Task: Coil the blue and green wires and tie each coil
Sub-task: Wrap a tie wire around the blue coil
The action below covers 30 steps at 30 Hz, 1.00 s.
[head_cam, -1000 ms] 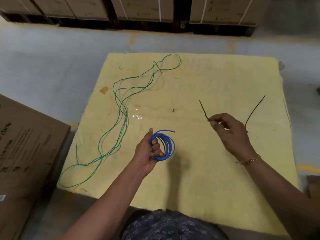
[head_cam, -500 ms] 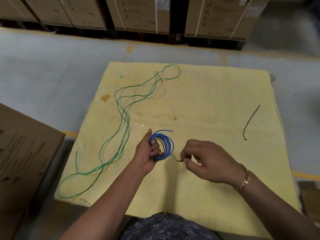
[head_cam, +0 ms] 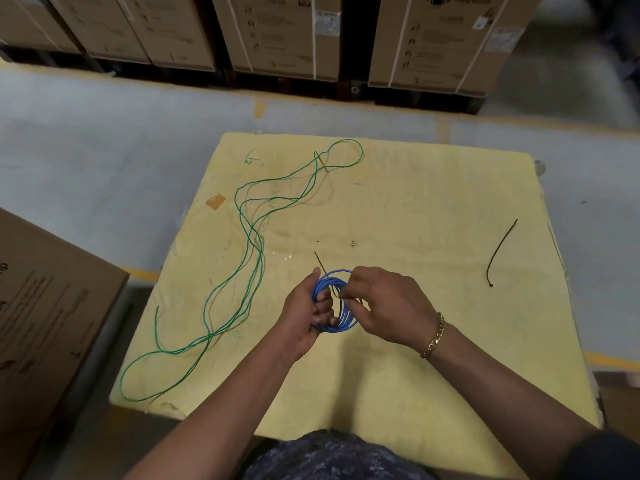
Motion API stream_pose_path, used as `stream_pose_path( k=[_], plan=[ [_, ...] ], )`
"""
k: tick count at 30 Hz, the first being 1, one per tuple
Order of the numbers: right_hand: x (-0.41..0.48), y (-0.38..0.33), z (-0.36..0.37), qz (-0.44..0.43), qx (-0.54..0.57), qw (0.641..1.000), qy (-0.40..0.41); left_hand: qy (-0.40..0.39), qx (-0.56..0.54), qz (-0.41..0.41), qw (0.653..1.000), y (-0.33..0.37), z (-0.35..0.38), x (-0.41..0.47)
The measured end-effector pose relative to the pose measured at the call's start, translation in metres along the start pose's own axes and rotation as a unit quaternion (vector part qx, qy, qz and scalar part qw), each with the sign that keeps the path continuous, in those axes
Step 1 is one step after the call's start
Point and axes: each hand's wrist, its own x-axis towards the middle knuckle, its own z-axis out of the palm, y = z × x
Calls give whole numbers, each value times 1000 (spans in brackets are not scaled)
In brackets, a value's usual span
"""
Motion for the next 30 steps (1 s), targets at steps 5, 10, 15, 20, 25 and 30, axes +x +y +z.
stream_pose_path(
  k=[5,10,15,20,25,30],
  plan=[
    [-6,-12,0,21,-1,998,62,-5,-54,0,999,-1,0,-2],
    [-32,-17,-15,46,105,984,137,5,-130,11,991,7,-9,0],
    [-45,-17,-20,38,136,981,131,6,-143,18,990,12,-12,1],
    [-32,-13,-10,25,108,989,101,-15,-100,18,995,10,-2,-2],
    [-18,-8,9,8,20,994,105,-11,-22,24,999,1,9,-8],
    [-19,-6,25,-6,-58,985,160,-15,29,27,999,-7,12,-11]
  ],
)
